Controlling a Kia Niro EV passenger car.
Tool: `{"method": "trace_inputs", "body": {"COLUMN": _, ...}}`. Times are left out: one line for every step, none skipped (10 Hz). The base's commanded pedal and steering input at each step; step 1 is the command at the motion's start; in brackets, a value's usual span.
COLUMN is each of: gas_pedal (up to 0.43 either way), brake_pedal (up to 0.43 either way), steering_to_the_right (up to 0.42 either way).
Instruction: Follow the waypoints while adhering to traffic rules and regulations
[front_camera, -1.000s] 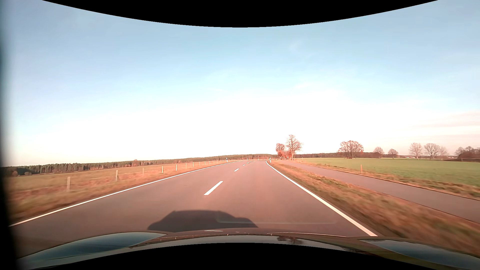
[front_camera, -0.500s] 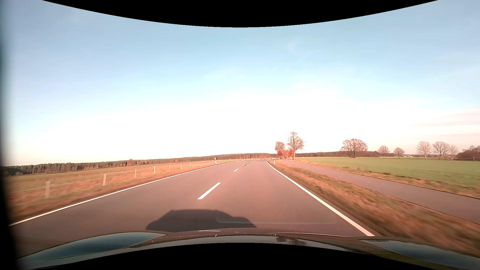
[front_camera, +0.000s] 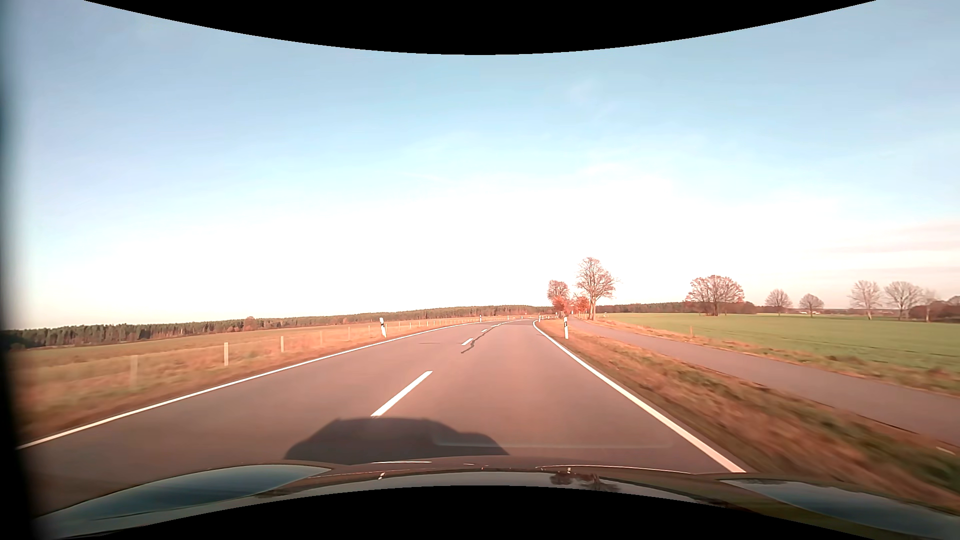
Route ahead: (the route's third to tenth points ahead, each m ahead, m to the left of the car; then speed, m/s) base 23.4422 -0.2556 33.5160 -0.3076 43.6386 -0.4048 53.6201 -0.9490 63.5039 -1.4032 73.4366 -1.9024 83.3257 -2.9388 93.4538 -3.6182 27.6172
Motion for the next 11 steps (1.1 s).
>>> {"method": "trace_inputs", "body": {"gas_pedal": 0.843, "brake_pedal": 0.000, "steering_to_the_right": 0.004}}
{"method": "trace_inputs", "body": {"gas_pedal": 0.843, "brake_pedal": 0.000, "steering_to_the_right": 0.004}}
{"method": "trace_inputs", "body": {"gas_pedal": 0.843, "brake_pedal": 0.000, "steering_to_the_right": 0.004}}
{"method": "trace_inputs", "body": {"gas_pedal": 0.843, "brake_pedal": 0.000, "steering_to_the_right": 0.004}}
{"method": "trace_inputs", "body": {"gas_pedal": 0.843, "brake_pedal": 0.000, "steering_to_the_right": 0.004}}
{"method": "trace_inputs", "body": {"gas_pedal": 0.843, "brake_pedal": 0.000, "steering_to_the_right": 0.006}}
{"method": "trace_inputs", "body": {"gas_pedal": 0.772, "brake_pedal": 0.000, "steering_to_the_right": 0.008}}
{"method": "trace_inputs", "body": {"gas_pedal": 0.598, "brake_pedal": 0.000, "steering_to_the_right": 0.008}}
{"method": "trace_inputs", "body": {"gas_pedal": 0.539, "brake_pedal": 0.000, "steering_to_the_right": 0.008}}
{"method": "trace_inputs", "body": {"gas_pedal": 0.449, "brake_pedal": 0.000, "steering_to_the_right": 0.008}}
{"method": "trace_inputs", "body": {"gas_pedal": 0.409, "brake_pedal": 0.000, "steering_to_the_right": 0.008}}
